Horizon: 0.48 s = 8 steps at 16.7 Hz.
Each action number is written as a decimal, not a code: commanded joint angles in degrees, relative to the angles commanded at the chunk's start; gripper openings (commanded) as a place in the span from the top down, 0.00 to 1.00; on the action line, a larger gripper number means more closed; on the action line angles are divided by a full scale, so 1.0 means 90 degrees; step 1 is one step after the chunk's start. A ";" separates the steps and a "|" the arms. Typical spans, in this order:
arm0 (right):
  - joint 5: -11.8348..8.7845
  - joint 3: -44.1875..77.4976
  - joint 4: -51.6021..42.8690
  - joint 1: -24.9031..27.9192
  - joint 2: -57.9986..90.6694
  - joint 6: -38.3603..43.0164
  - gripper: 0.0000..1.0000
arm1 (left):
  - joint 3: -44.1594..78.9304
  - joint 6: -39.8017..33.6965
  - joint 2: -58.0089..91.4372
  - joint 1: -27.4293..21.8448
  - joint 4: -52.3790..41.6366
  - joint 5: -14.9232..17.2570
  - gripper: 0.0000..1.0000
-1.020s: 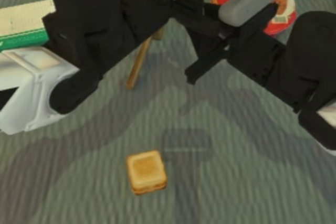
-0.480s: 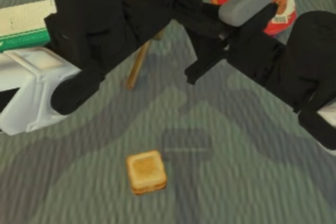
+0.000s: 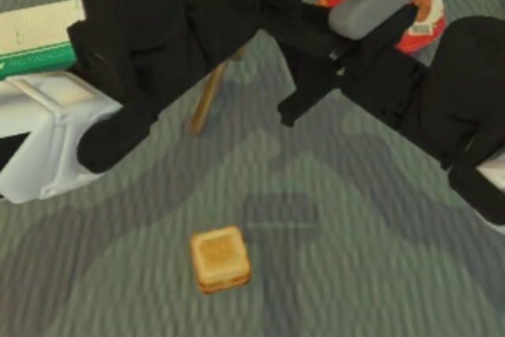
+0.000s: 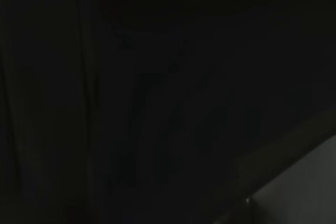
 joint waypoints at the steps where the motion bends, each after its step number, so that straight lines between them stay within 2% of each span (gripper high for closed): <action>1: 0.0000 0.0000 0.0000 0.0000 0.0000 0.0000 0.47 | 0.0000 0.0000 0.0000 0.0000 0.0000 0.0000 1.00; 7: 0.0000 0.0000 0.0000 0.0000 0.0000 0.0000 0.02 | 0.0000 0.0000 0.0000 0.0000 0.0000 0.0000 1.00; 8: 0.0000 0.0000 0.0000 0.0000 0.0000 0.0000 0.00 | 0.0000 0.0000 0.0000 0.0000 0.0000 0.0000 1.00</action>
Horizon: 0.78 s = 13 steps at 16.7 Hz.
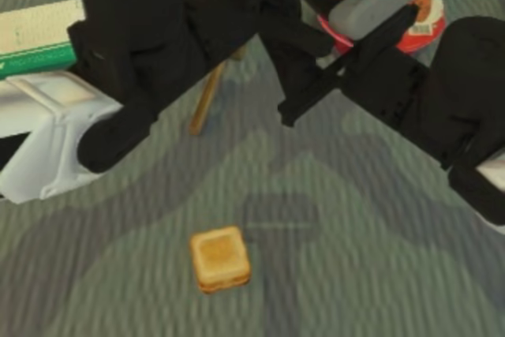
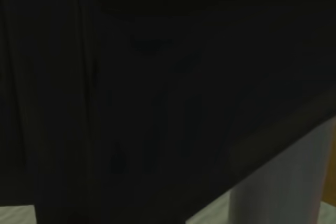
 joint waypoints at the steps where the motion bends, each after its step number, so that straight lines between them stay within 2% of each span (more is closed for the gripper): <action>1: 0.0000 0.0000 0.0000 0.0000 0.0000 0.0000 0.00 | 0.0000 0.0000 0.0000 0.0000 0.0000 0.0000 1.00; 9: 0.0028 -0.0044 -0.0018 -0.0073 0.0024 -0.0011 0.00 | 0.0046 0.0030 -0.0053 -0.0018 -0.0018 -0.0024 1.00; 13: -0.0084 -0.0701 -0.0106 -0.0181 -0.0711 -0.0008 0.00 | -0.0207 0.0037 -0.0329 0.0389 -0.0067 0.0319 1.00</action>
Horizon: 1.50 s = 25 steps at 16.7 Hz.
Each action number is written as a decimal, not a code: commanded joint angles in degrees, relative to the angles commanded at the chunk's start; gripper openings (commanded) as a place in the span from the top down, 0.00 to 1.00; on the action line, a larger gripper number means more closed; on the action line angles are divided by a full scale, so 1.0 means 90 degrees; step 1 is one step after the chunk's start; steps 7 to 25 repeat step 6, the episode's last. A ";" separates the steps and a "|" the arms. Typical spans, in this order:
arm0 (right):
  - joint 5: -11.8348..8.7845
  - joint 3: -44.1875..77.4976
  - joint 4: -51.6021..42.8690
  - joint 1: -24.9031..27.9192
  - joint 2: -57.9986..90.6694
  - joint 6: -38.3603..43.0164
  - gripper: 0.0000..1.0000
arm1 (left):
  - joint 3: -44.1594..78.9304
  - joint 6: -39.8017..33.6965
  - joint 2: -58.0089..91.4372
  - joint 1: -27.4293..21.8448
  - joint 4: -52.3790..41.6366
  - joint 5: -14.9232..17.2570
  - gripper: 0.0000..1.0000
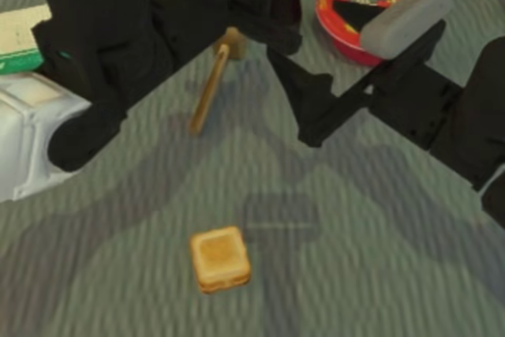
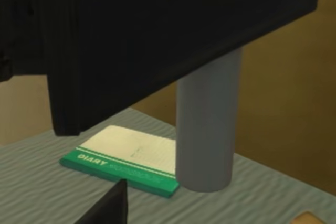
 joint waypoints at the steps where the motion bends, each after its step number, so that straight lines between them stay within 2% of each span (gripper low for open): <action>1: -0.0044 -0.0240 -0.0029 -0.0031 -0.0295 0.0003 0.00 | -0.0088 0.0001 -0.0108 0.0150 -0.0011 0.0133 1.00; 5: -0.0186 -0.0898 -0.0088 -0.0106 -0.1004 0.0003 0.00 | -0.0337 0.0001 -0.0398 0.0575 -0.0046 0.0506 1.00; 25: -0.0190 -0.0910 -0.0088 -0.0107 -0.1018 0.0003 0.00 | -0.0345 0.0001 -0.0406 0.0588 -0.0047 0.0516 1.00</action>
